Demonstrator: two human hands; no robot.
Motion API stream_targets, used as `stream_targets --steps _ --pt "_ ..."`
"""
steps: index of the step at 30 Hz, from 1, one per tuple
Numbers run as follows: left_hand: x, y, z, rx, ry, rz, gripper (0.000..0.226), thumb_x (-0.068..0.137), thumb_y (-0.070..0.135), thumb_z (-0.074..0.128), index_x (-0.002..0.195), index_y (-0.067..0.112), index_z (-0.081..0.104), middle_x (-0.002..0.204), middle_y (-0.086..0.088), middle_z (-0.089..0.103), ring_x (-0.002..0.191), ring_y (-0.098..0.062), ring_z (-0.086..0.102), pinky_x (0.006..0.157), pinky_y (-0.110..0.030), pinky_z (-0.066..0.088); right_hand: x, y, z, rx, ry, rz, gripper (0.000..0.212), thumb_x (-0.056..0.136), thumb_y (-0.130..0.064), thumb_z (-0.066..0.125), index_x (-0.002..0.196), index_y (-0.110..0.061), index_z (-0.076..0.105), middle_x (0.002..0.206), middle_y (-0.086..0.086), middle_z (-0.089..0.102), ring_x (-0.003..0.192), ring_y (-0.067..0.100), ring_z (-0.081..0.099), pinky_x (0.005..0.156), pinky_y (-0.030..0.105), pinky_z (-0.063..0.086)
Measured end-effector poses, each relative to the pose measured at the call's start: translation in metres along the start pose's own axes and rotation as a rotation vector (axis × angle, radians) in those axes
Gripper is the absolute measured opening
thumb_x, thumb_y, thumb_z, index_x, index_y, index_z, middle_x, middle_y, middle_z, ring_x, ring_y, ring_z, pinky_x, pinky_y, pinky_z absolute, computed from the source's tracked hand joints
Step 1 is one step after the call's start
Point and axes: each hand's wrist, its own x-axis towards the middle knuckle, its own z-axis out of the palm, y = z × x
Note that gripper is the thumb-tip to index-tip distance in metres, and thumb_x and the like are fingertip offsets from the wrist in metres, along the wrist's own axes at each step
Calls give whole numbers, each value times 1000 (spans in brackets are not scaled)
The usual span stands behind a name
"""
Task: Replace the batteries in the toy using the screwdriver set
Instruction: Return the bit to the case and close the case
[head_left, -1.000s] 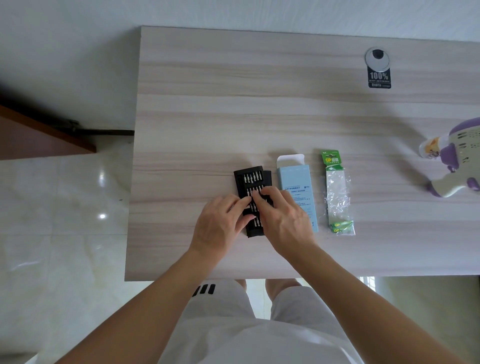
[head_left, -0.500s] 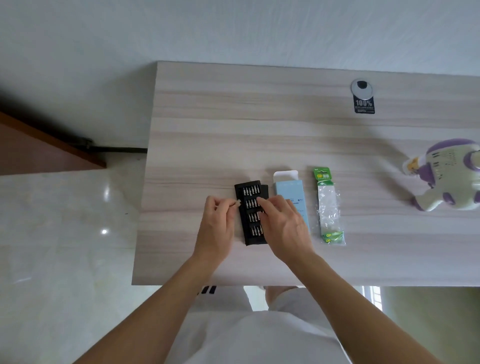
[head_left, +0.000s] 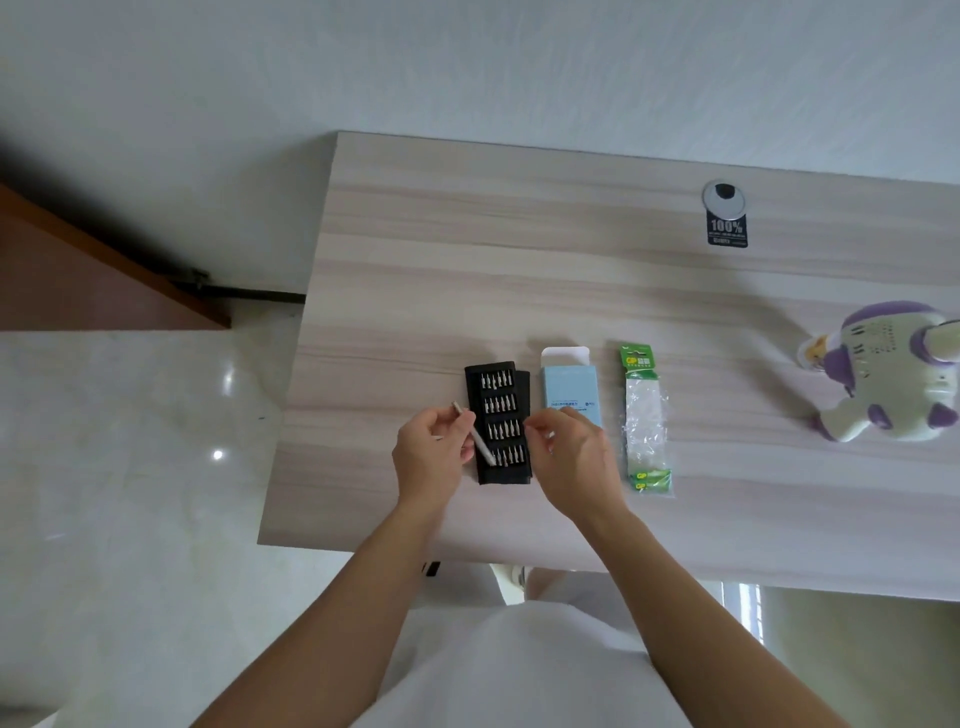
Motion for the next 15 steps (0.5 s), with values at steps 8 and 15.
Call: stream_targets --steps 8,15 --pt "12 1 10 306 71 185 15 88 20 75 95 22 63 83 14 66 82 -21 72 81 -36 61 23 -4 1 -76 -99 40 22 98 -22 51 106 -16 71 101 6 66 94 31 61 75 35 46" --pt "8 -1 15 477 139 291 6 89 15 71 94 13 68 84 4 70 78 -14 67 77 -22 50 32 -2 5 -97 -85 36 19 97 -23 51 100 -17 68 97 4 66 89 32 61 73 38 50"
